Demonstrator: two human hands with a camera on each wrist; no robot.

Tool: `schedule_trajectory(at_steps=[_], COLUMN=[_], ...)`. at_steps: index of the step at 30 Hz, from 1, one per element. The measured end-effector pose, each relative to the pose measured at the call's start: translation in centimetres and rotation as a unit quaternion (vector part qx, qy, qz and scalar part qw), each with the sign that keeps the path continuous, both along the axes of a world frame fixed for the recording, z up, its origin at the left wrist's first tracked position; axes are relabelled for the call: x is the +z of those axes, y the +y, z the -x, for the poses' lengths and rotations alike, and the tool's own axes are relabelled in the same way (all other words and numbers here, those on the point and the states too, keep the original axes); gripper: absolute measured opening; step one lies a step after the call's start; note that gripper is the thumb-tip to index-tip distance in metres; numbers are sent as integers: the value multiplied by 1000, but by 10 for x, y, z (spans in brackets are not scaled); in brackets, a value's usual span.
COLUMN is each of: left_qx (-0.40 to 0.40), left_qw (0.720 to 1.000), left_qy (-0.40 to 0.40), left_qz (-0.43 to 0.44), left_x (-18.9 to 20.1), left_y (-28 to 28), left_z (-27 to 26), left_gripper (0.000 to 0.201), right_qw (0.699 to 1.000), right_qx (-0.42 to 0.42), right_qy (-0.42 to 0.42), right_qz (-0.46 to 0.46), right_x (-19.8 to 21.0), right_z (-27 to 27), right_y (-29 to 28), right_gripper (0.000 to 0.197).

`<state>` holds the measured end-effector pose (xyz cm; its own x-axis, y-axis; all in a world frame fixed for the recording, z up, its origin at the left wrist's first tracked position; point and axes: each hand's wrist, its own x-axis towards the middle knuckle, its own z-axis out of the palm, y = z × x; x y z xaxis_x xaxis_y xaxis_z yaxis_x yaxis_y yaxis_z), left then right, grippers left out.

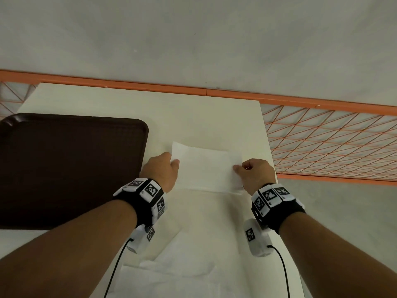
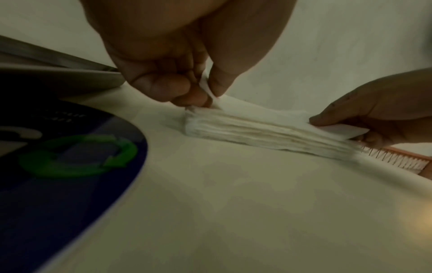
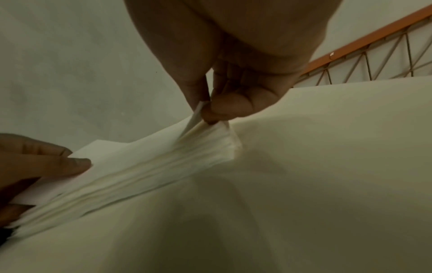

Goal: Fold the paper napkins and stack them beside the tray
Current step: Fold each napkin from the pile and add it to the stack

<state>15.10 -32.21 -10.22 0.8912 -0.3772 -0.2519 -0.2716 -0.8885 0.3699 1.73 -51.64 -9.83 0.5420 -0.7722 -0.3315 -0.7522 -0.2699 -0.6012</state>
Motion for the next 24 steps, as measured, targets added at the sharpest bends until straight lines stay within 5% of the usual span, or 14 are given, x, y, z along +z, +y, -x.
schedule_trajectory(at_steps=[5, 9, 15, 24], left_qx=[-13, 4, -41, -49], left_qw=[999, 997, 989, 987], left_qy=[-27, -24, -20, -25], left_qz=[-39, -71, -144, -149], left_x=[-2, 1, 8, 26], left_y=[1, -2, -10, 4], left_z=[-2, -4, -1, 6], left_gripper=[31, 45, 50, 53], right_qw=[999, 996, 982, 984], right_qx=[-7, -9, 57, 49], right_qy=[38, 75, 164, 160], right_qz=[27, 45, 74, 66], right_x=[-1, -4, -2, 13], right_z=[-1, 0, -8, 12], right_y=[0, 3, 11, 17], right_gripper=[19, 42, 43, 56])
